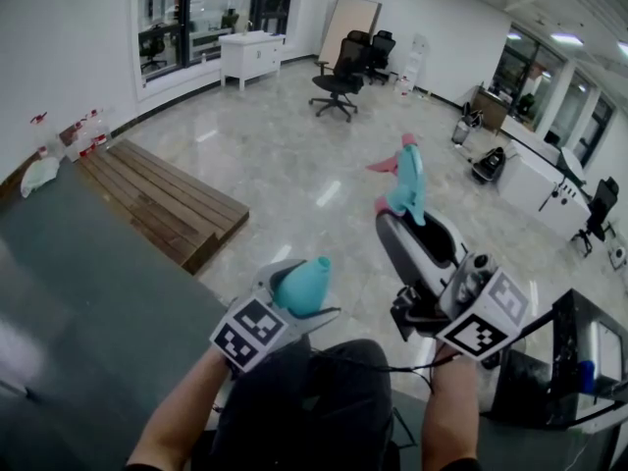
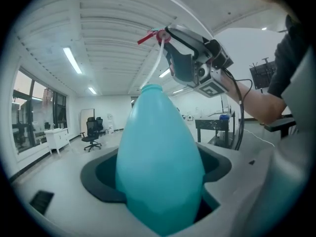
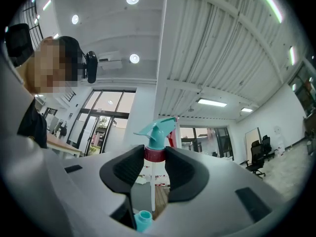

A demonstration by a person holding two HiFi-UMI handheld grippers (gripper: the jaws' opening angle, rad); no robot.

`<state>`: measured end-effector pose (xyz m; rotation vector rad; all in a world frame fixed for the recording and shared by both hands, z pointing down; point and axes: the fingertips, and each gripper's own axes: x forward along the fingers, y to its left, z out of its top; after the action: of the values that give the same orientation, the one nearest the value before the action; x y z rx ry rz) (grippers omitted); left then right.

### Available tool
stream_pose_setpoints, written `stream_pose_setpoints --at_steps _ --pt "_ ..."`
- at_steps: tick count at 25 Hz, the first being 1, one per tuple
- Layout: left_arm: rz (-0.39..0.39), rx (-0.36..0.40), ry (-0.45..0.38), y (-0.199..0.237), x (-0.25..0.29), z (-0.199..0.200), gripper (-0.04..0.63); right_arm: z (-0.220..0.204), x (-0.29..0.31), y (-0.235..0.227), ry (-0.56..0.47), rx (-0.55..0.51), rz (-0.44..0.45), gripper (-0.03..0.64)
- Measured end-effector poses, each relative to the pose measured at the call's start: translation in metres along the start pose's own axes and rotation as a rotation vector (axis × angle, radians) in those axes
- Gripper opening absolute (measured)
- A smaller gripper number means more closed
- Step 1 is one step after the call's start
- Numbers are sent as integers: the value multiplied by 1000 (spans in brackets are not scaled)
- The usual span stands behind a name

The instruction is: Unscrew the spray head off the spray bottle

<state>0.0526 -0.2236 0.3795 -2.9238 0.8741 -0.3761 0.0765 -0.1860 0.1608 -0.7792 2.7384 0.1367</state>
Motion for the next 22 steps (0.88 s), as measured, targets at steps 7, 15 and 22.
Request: stream_pose_setpoints --at_steps 7,15,22 --pt "80 -37 -42 23 -9 13 428 7 0 -5 -16 -56 -66 141" --pt "137 -38 -117 35 -17 44 428 -22 -8 -24 18 -91 -198 140" --pt "177 -45 -141 43 -16 53 428 -65 -17 -39 106 -143 -301 140"
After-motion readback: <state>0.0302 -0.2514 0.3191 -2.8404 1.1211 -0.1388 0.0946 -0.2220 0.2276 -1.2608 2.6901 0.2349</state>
